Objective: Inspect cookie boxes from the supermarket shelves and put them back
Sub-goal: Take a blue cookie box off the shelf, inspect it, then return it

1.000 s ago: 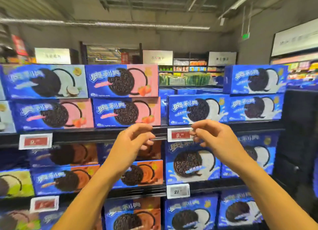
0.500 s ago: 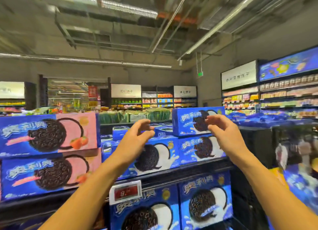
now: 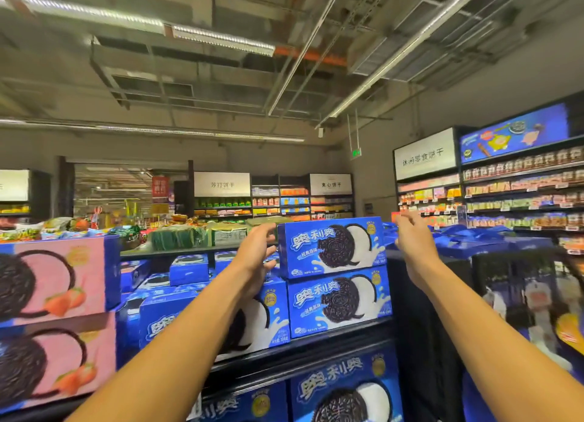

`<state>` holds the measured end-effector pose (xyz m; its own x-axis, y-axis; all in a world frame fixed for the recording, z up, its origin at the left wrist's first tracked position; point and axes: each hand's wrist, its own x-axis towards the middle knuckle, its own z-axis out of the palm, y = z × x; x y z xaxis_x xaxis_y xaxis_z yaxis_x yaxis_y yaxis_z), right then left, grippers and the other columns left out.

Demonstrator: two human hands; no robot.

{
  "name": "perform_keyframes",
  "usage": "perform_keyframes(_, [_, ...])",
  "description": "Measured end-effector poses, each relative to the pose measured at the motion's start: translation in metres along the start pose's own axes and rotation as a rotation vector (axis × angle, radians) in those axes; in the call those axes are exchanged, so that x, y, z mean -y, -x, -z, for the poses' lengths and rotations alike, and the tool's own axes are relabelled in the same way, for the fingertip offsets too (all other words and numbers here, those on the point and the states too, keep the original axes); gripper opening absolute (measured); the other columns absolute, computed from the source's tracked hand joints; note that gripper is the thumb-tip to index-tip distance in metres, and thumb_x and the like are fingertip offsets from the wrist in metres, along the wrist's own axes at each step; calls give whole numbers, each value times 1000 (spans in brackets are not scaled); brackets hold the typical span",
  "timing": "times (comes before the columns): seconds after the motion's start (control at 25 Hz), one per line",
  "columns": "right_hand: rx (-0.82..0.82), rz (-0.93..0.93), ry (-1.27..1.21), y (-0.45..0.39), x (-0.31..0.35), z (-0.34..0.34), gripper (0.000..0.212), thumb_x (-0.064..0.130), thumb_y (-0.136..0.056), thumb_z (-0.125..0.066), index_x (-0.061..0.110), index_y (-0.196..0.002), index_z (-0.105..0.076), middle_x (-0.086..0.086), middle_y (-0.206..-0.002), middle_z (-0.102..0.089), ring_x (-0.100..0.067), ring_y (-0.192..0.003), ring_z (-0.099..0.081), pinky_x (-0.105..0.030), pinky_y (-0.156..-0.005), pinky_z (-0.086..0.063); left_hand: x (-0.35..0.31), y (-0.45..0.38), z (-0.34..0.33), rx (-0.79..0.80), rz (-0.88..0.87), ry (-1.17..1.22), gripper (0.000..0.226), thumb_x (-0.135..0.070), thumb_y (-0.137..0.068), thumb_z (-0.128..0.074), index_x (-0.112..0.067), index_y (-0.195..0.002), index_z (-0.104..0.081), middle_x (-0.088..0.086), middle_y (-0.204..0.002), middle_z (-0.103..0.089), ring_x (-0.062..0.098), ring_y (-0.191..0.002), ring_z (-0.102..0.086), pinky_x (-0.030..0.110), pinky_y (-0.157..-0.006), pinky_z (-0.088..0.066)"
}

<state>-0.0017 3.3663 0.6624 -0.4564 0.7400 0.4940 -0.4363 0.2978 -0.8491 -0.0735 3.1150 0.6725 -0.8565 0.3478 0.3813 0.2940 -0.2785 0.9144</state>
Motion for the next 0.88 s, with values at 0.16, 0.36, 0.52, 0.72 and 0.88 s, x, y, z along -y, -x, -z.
perform_keyframes(0.16, [82, -64, 30, -8, -9, -7, 33, 38, -104, -41, 17, -127, -50, 3, -96, -63, -9, -84, -63, -28, -63, -44, 5, -5, -11, 0, -10, -7, 31, -32, -102, -42, -20, -76, -54, -2, -73, -60, 13, -80, -55, 34, -78, -40])
perform_keyframes(0.36, [173, -224, -186, -4, -15, -11, 38, 55, -104, -33, 26, -92, -55, 1, -80, -75, -11, -67, -72, -29, -58, -48, 5, -5, -17, 33, 60, 53, 54, -51, -104, -32, -19, -67, -54, -8, -47, -53, 6, -49, -52, 22, -47, -39])
perform_keyframes(0.52, [224, -204, -259, 4, -3, -6, 53, 59, -103, -27, 23, -98, -65, 8, -73, -75, -5, -62, -72, -27, -58, -50, -8, 4, -25, 98, 5, 63, 62, -53, -104, -26, -16, -80, -70, -5, -57, -64, 6, -50, -61, 20, -45, -47])
perform_keyframes(0.72, [297, -45, -547, 25, 26, 2, 49, 52, -106, -29, 29, -105, -73, 9, -103, -75, -11, -105, -64, -37, -89, -50, -41, 26, -8, 103, -108, 221, 61, -50, -106, -21, -25, -91, -75, 1, -101, -77, 18, -98, -72, 47, -86, -55])
perform_keyframes(0.88, [389, 31, -727, 60, 34, -16, 30, 30, -106, -43, 28, -109, -73, 7, -107, -75, -14, -99, -66, -37, -89, -54, -39, 58, 34, 79, -148, 375, 53, -46, -105, -29, -20, -106, -75, 10, -117, -71, 30, -106, -69, 57, -84, -56])
